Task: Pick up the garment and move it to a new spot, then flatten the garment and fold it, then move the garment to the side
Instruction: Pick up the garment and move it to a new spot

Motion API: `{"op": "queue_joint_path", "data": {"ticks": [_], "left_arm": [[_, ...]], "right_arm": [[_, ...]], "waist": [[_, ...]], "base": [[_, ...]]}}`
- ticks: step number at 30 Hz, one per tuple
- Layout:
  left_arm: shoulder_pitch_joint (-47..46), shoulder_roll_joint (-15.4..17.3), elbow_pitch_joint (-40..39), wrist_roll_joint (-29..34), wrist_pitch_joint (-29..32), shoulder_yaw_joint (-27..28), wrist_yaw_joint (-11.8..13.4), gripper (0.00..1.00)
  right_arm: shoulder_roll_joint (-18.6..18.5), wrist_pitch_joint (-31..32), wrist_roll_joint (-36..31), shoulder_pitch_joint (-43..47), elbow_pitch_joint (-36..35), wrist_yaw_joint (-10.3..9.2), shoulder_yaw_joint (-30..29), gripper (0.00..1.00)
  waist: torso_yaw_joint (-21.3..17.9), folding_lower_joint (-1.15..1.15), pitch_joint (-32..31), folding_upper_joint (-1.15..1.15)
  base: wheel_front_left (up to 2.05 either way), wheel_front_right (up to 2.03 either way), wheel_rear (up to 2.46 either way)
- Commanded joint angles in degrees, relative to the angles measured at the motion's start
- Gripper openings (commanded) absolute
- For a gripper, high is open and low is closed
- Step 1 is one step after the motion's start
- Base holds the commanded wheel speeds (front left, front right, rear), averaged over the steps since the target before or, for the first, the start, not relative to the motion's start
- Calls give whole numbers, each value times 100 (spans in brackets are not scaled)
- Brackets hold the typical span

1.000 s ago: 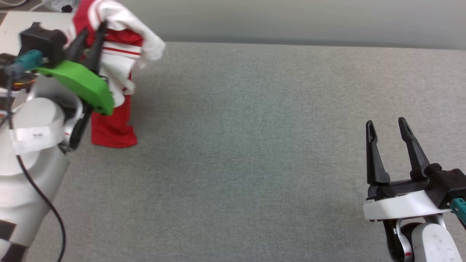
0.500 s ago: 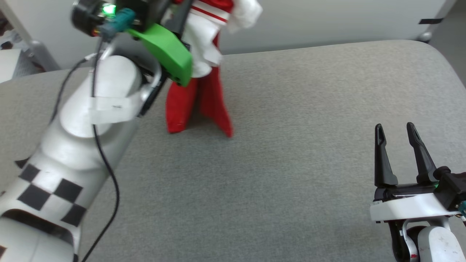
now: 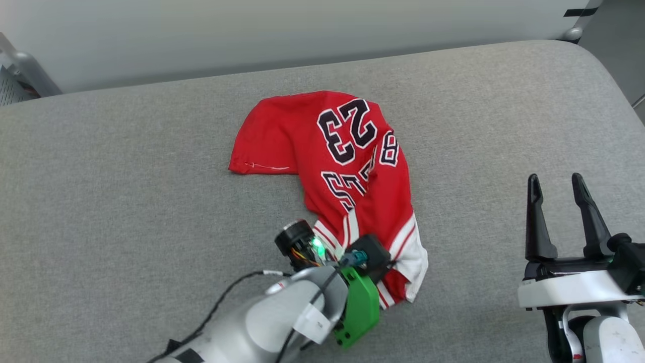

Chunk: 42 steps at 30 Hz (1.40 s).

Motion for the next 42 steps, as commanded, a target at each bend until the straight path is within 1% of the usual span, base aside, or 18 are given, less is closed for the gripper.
{"op": "queue_joint_path", "data": {"ticks": [1, 2, 3, 4, 8, 12, 18, 21, 25, 29, 30, 33, 35, 38, 39, 40, 42], "left_arm": [[49, -110, 104, -116, -17, -38, -14, 0], [71, -185, 213, -161, -46, -84, -14, 15], [73, -236, 292, -177, -95, -109, -15, 55], [72, -294, 398, -211, -168, -125, -15, 100], [22, -422, 634, -372, -447, -145, -15, 100], [-66, -461, 740, -521, -683, -50, -16, 100], [-47, -454, 581, -738, -866, 422, 63, 100], [30, -286, 292, -715, -882, 725, 172, 100], [359, 156, -479, -585, -885, 1451, 472, 100], [1042, 568, -1463, -367, -886, 2402, 828, 100], [1269, 636, -1725, -291, -886, 2665, 916, 100], [1900, 711, -2355, -55, -886, 3326, 1079, 100], [2372, 710, -2727, 177, -886, 3738, 1104, 100], [2914, 594, -3096, 415, -887, 4289, 1058, 100], [3083, 564, -3189, 567, -887, 4446, 1023, 100], [3363, 417, -3341, 739, -887, 4736, 948, 100], [3575, 304, -3409, 949, -887, 4915, 814, 100]], "right_arm": [[-6, -52, -39, -28, 29, -5, 47, 100], [-6, -52, -39, -43, 46, -5, 81, 100], [-6, -52, -36, -52, 57, -5, 104, 100], [-6, -52, -30, -59, 69, -5, 130, 100], [-6, -52, -35, -29, 115, -5, 127, 100], [-6, -52, -47, 36, 179, -5, 92, 100], [-6, -52, -79, 215, 263, -5, 3, 100], [-6, -52, -103, 309, 275, -5, -29, 100], [-6, -52, -127, 412, 266, -5, -64, 100], [-6, -52, -142, 519, 264, -5, -90, 100], [-6, -52, -149, 547, 271, -5, -90, 100], [-6, -52, -158, 616, 296, -5, -94, 100], [-6, -52, -166, 666, 322, -5, -90, 100], [-6, -52, -180, 729, 361, -5, -95, 100], [-6, -52, -185, 747, 376, -5, -93, 100], [-6, -52, -190, 774, 400, -5, -85, 100], [-6, -52, -188, 784, 419, -5, -78, 100]], "waist": [[35, 0, 48, 0], [40, 0, 58, 0], [47, 0, 63, 0], [61, 0, 64, 0], [186, 0, 9, 0], [369, 0, -140, 0], [708, 0, -490, 0], [868, 0, -633, 0], [1031, 0, -741, 0], [1145, 0, -792, 0], [1167, 0, -797, 0], [1215, 0, -808, 0], [1239, 0, -823, 0], [1262, 0, -843, 0], [1265, 0, -849, 0], [1269, 0, -853, 0], [1274, 0, -844, 0]], "base": [[0, 0, 0], [0, 0, 0], [0, 0, 0], [0, 0, 0], [0, 0, 0], [0, 0, 0], [0, 0, 0], [0, 0, 0], [0, 0, 0], [0, 0, 0], [0, 0, 0], [0, 0, 0], [0, 0, 0], [0, 0, 0], [0, 0, 0], [0, 0, 0], [0, 0, 0]]}}
